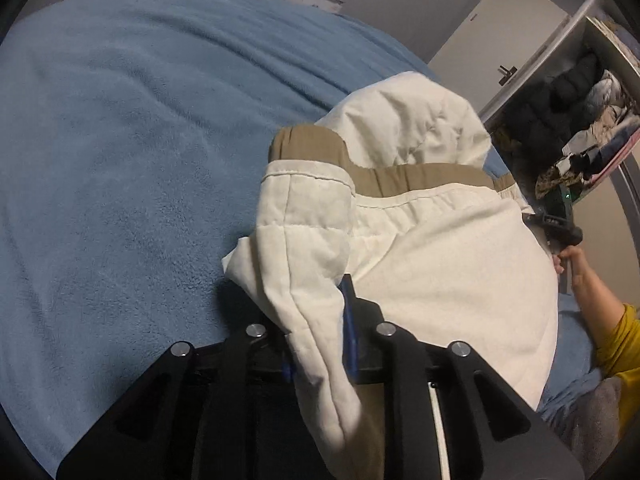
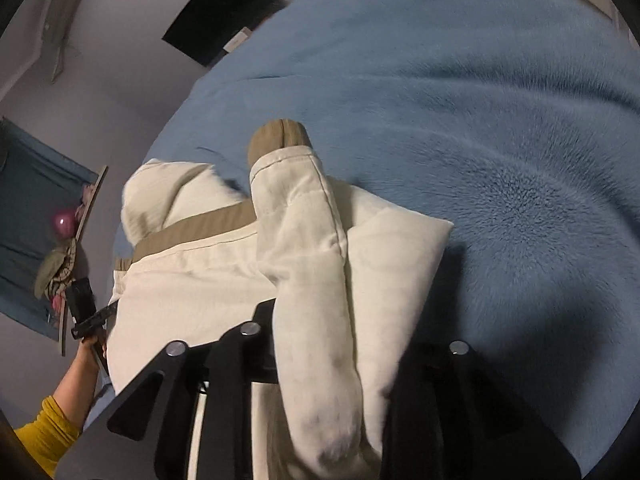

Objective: Fold large clothes

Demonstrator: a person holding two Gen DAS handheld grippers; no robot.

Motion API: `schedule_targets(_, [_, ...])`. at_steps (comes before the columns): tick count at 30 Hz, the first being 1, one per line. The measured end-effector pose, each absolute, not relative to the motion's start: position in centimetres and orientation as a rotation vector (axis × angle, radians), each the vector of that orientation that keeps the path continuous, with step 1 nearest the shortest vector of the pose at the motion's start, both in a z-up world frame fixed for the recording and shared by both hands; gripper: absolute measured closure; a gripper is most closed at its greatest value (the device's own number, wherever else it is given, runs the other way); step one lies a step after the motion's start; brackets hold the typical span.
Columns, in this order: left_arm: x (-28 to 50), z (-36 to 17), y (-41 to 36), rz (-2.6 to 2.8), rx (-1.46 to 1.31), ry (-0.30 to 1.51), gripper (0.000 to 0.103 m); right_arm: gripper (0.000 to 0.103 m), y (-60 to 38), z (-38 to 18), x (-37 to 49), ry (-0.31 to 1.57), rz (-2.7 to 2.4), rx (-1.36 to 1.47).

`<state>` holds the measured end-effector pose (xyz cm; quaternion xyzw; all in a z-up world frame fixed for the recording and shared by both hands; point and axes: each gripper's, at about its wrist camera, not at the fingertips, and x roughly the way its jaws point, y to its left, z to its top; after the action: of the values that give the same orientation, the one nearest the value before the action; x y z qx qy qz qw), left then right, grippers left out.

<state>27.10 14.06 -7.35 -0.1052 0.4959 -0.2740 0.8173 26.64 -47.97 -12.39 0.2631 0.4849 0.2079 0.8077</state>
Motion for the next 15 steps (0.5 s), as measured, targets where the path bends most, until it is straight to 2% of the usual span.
schedule_targets(5, [27.4, -8.5, 14.1, -0.584, -0.283, 1.065, 0.073, 0.072, -48.0, -12.8, 27.1, 1.039, 0.445, 0.560])
schedule_targets(6, [27.2, -8.3, 14.0, -0.579, -0.288, 1.063, 0.068, 0.069, -47.5, -12.6, 27.1, 1.040, 0.430, 0.540])
schedule_targets(7, [27.0, -8.2, 14.1, -0.566, -0.284, 1.062, 0.064, 0.060, -47.1, -12.0, 26.9, 1.041, 0.394, 0.486])
schedule_targets(8, [26.3, -8.0, 14.7, -0.536, -0.264, 1.059, 0.051, 0.050, -47.5, -11.5, 26.1, 1.040, 0.366, 0.449])
schedule_targets(9, [26.0, -7.7, 14.6, -0.502, -0.244, 1.061, 0.028, 0.046, -47.2, -10.8, 25.7, 1.034, 0.324, 0.398])
schedule_targets(10, [25.9, -7.2, 14.9, -0.482, -0.234, 1.056, 0.020, 0.039, -46.9, -10.2, 25.3, 1.028, 0.300, 0.367])
schedule_targets(11, [25.3, -6.6, 15.0, -0.470, -0.220, 1.033, 0.015, 0.033, -46.5, -9.8, 24.7, 1.023, 0.278, 0.341])
schedule_targets(12, [24.8, -5.9, 15.1, -0.463, -0.203, 1.012, 0.013, 0.030, -46.2, -9.3, 24.3, 1.018, 0.249, 0.301])
schedule_targets(15, [22.9, -3.3, 14.5, -0.397, -0.138, 0.958, 0.009, 0.029, -43.7, -6.2, 21.2, 0.959, 0.175, 0.100])
